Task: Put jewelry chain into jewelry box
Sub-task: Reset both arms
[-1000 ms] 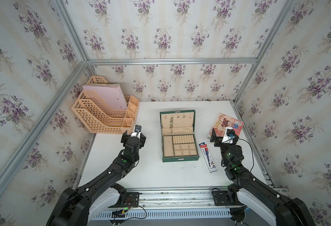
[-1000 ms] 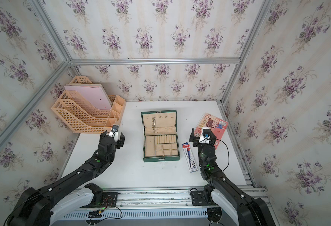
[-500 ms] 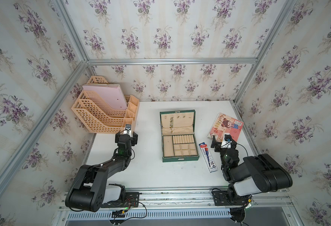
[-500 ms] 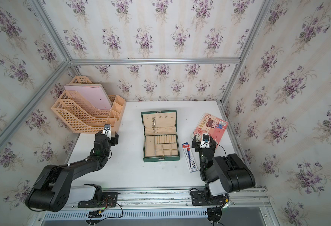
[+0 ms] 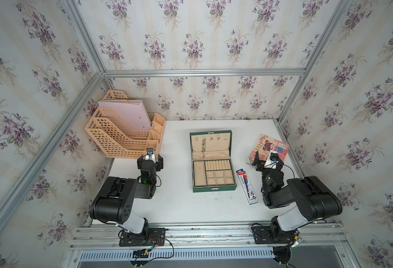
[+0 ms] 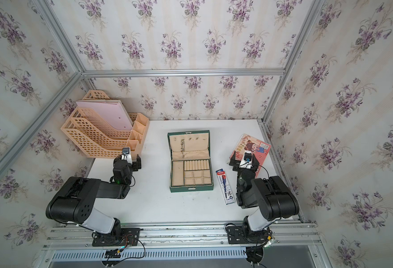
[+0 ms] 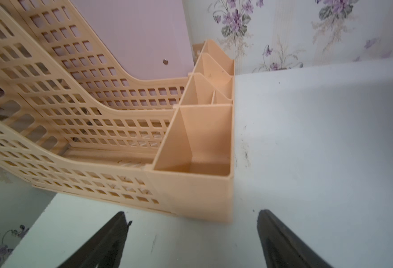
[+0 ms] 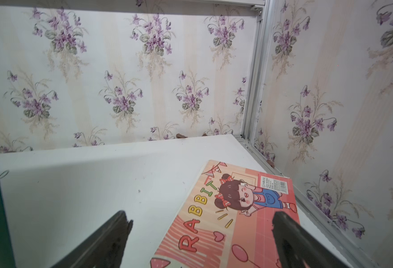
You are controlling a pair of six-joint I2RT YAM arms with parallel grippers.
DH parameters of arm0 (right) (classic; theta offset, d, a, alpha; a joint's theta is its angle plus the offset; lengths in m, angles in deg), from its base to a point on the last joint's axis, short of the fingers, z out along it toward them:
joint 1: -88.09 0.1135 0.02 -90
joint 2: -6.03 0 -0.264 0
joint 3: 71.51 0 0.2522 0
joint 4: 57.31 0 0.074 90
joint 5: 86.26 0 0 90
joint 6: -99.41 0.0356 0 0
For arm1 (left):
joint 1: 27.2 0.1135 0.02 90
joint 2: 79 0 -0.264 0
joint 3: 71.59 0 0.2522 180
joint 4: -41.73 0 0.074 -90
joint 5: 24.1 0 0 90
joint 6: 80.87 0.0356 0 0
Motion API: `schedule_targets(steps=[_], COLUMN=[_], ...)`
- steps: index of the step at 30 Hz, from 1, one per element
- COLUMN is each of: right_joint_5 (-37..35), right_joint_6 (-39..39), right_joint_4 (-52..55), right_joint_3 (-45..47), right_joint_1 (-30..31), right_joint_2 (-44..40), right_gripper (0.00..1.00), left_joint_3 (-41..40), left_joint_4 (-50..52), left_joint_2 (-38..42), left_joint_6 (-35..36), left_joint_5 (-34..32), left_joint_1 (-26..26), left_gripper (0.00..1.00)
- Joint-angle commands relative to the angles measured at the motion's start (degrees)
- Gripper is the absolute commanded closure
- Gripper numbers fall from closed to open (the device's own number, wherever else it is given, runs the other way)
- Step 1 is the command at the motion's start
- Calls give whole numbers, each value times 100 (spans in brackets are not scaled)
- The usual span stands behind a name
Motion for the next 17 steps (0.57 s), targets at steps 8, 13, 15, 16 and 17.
schedule_targets(steps=[8,13,15,16,17], right_joint_5=[452,451,457,457,452], right_joint_6=[470,449,457,454,453], right_joint_4=[743,687,697,698,713], right_joint_3=[-96,-85,-85,-87,-92], right_joint_1=[-283,-283,-283,-284,-283], right_joint_2=[-101,-88,-84,-85,-90], right_gripper=[0,0,0,0,0], left_joint_3=[42,133,145,132,126], left_joint_4=[-27,193,220,205,195], left_joint_2=[-19,7,11,17,16], left_joint_6=[-111,-196,-204,-204,-204], left_joint_5=[-158,-75,-61,-58,-63], left_joint_1=[26,92,102,108,106], left_gripper=[10,9,10,10,10])
